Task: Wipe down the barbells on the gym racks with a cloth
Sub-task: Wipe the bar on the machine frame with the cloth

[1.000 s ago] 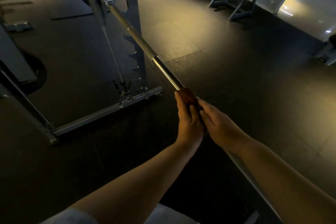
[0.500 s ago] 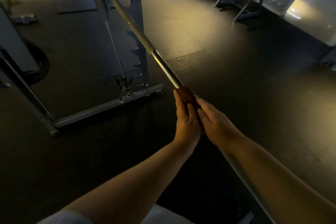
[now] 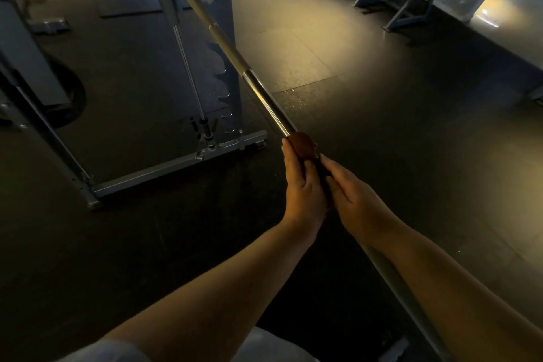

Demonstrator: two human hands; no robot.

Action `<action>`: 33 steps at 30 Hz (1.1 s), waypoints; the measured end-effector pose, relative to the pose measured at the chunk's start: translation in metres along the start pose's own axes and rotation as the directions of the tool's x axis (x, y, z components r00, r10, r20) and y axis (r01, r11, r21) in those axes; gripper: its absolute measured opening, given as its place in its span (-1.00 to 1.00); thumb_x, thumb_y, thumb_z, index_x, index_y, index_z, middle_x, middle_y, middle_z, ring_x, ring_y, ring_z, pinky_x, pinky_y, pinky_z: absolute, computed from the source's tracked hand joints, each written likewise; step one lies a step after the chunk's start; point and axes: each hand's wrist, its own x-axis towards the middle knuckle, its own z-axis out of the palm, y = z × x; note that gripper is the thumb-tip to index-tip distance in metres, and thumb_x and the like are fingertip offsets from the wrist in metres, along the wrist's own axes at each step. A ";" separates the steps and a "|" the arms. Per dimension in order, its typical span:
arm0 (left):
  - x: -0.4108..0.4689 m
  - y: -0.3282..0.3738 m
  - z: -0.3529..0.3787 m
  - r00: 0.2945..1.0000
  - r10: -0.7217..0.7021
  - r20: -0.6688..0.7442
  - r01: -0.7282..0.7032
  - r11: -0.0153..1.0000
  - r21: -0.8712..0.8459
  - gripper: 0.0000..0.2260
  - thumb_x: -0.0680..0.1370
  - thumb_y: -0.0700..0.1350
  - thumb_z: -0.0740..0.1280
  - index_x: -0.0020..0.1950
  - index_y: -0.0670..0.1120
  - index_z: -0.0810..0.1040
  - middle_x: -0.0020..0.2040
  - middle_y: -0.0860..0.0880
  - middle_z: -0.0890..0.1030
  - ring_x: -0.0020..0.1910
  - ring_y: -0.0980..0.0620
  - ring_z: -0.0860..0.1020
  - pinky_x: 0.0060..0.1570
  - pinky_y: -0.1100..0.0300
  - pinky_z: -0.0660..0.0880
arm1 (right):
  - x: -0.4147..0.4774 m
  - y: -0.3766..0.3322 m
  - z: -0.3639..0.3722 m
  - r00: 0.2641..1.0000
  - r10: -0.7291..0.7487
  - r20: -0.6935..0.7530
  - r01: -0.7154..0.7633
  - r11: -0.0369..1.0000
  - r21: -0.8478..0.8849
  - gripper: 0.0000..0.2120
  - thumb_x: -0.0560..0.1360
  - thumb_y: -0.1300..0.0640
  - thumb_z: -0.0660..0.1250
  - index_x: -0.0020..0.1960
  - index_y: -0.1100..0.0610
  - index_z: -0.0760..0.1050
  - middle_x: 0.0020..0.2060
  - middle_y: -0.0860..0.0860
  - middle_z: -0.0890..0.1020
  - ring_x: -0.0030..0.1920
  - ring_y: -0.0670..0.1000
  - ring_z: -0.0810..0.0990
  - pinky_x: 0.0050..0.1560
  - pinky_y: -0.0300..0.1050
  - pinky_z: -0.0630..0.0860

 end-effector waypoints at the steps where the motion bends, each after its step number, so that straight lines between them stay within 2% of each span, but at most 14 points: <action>1: -0.008 -0.007 0.001 1.000 -0.009 0.025 0.010 1.000 -0.006 -0.49 0.73 0.03 0.08 0.48 0.57 -0.03 0.40 -0.02 0.43 0.28 -0.10 0.54 0.19 -0.26 0.55 | -0.002 0.002 0.000 1.000 0.004 0.003 -0.004 1.000 0.010 -0.53 0.75 0.07 0.04 0.63 -0.15 0.11 0.52 -0.10 0.35 0.29 -0.25 0.40 0.05 -0.41 0.38; 3: -0.017 -0.013 0.002 0.998 -0.018 0.056 0.019 1.000 -0.005 -0.48 0.74 0.02 0.07 0.51 0.54 -0.06 0.39 -0.02 0.45 0.27 -0.08 0.55 0.15 -0.19 0.59 | -0.005 0.003 -0.001 1.000 0.007 0.010 -0.008 1.000 0.013 -0.54 0.75 0.05 0.03 0.62 -0.17 0.11 0.51 -0.12 0.35 0.20 -0.29 0.45 0.02 -0.39 0.41; 6: -0.006 -0.003 0.000 0.999 0.003 0.042 -0.004 1.000 0.024 -0.50 0.74 0.04 0.05 0.52 0.52 -0.08 0.40 -0.06 0.45 0.22 -0.09 0.57 0.03 -0.17 0.62 | -0.010 0.007 -0.002 1.000 0.000 0.001 0.000 1.000 -0.002 -0.53 0.75 0.07 0.04 0.63 -0.13 0.11 0.53 -0.08 0.35 0.33 -0.19 0.46 0.17 -0.33 0.44; 8: 0.003 0.009 -0.001 1.000 -0.004 0.005 0.004 1.000 0.026 -0.50 0.74 0.05 0.05 0.53 0.50 -0.08 0.49 -0.08 0.36 0.26 -0.11 0.52 0.00 -0.13 0.60 | -0.015 0.010 -0.001 1.000 0.000 -0.012 -0.001 1.000 -0.029 -0.52 0.74 0.07 0.06 0.65 -0.08 0.11 0.49 -0.04 0.41 0.32 -0.17 0.49 0.18 -0.35 0.42; 9: 0.005 0.013 -0.002 1.000 -0.008 0.000 0.008 1.000 0.020 -0.50 0.74 0.05 0.05 0.54 0.50 -0.09 0.53 -0.08 0.30 0.30 -0.12 0.49 0.03 -0.13 0.58 | -0.017 0.012 -0.001 1.000 0.004 -0.019 -0.005 0.999 -0.041 -0.52 0.74 0.06 0.06 0.65 -0.06 0.11 0.47 -0.03 0.43 0.30 -0.17 0.50 0.16 -0.37 0.41; 12: 0.002 0.012 -0.003 1.000 -0.004 0.011 0.004 1.000 0.011 -0.50 0.74 0.05 0.05 0.52 0.52 -0.09 0.59 -0.06 0.22 0.37 -0.12 0.43 0.23 -0.30 0.49 | -0.023 0.015 -0.001 0.999 0.004 -0.034 -0.006 0.999 -0.052 -0.52 0.74 0.05 0.06 0.65 -0.06 0.12 0.47 0.00 0.44 0.38 -0.07 0.49 0.20 -0.37 0.39; 15: -0.012 -0.006 0.000 0.999 0.000 0.043 0.000 1.000 0.004 -0.51 0.73 0.06 0.05 0.50 0.55 -0.05 0.55 -0.05 0.30 0.38 -0.12 0.46 0.26 -0.31 0.48 | -0.024 0.015 -0.002 1.000 0.004 -0.019 -0.004 1.000 -0.016 -0.52 0.74 0.05 0.05 0.65 -0.09 0.11 0.52 -0.02 0.39 0.42 -0.09 0.44 0.25 -0.31 0.41; 17: -0.024 -0.019 0.005 0.998 -0.011 0.059 0.011 1.000 -0.001 -0.51 0.73 0.06 0.06 0.48 0.57 -0.05 0.46 -0.05 0.41 0.31 -0.10 0.53 0.19 -0.24 0.54 | -0.024 0.014 -0.003 1.000 0.011 -0.002 -0.011 1.000 0.011 -0.53 0.74 0.05 0.04 0.64 -0.12 0.11 0.53 -0.06 0.36 0.37 -0.16 0.42 0.15 -0.34 0.41; 19: -0.033 -0.029 0.009 0.997 -0.015 0.069 0.015 1.000 0.010 -0.49 0.74 0.03 0.06 0.49 0.56 -0.07 0.38 -0.03 0.47 0.26 -0.09 0.57 0.12 -0.15 0.60 | -0.025 0.012 -0.004 1.000 0.018 0.001 -0.018 1.000 0.017 -0.54 0.75 0.04 0.03 0.63 -0.15 0.11 0.50 -0.07 0.38 0.34 -0.15 0.44 0.15 -0.27 0.45; 21: -0.034 -0.029 0.010 0.997 -0.011 0.076 0.010 1.000 0.026 -0.48 0.74 0.02 0.05 0.51 0.53 -0.08 0.37 -0.05 0.47 0.26 -0.11 0.57 0.08 -0.11 0.61 | -0.025 0.010 -0.004 1.000 0.014 0.004 -0.014 1.000 0.018 -0.54 0.75 0.03 0.03 0.63 -0.16 0.11 0.46 -0.11 0.39 0.28 -0.18 0.48 0.17 -0.22 0.48; 25: -0.010 -0.003 0.003 1.000 -0.002 -0.005 0.003 0.999 0.038 -0.51 0.74 0.06 0.05 0.54 0.49 -0.08 0.36 -0.07 0.45 0.21 -0.13 0.55 -0.11 -0.04 0.59 | -0.029 0.011 -0.002 1.000 0.002 0.005 -0.002 1.000 -0.012 -0.54 0.75 0.06 0.05 0.63 -0.12 0.11 0.39 -0.07 0.48 0.01 -0.31 0.53 -0.03 -0.37 0.43; 27: -0.001 0.009 0.004 0.999 0.005 -0.048 -0.003 1.000 0.026 -0.51 0.74 0.05 0.06 0.55 0.47 -0.06 0.47 -0.07 0.35 0.26 -0.12 0.50 -0.07 -0.04 0.55 | -0.037 0.016 -0.002 1.000 0.016 0.002 -0.016 0.999 -0.033 -0.53 0.75 0.04 0.05 0.64 -0.10 0.12 0.37 -0.02 0.51 -0.08 -0.28 0.51 -0.08 -0.36 0.38; 30: -0.003 0.006 0.009 0.998 0.036 -0.060 -0.036 0.999 0.003 -0.50 0.74 0.04 0.06 0.55 0.47 -0.06 0.54 -0.07 0.27 0.31 -0.12 0.46 0.02 -0.05 0.53 | -0.046 0.018 -0.003 1.000 0.008 -0.012 -0.008 0.999 -0.046 -0.54 0.75 0.03 0.04 0.64 -0.08 0.12 0.39 -0.04 0.49 -0.03 -0.28 0.50 -0.06 -0.37 0.39; 33: -0.021 -0.014 0.012 0.999 0.042 -0.022 -0.042 0.999 -0.003 -0.52 0.74 0.07 0.05 0.52 0.52 -0.05 0.49 -0.07 0.35 0.27 -0.12 0.51 0.08 -0.17 0.56 | -0.043 0.020 -0.004 1.000 0.005 -0.019 -0.005 0.999 -0.039 -0.53 0.75 0.07 0.05 0.64 -0.08 0.12 0.42 -0.04 0.48 0.12 -0.27 0.52 0.06 -0.37 0.43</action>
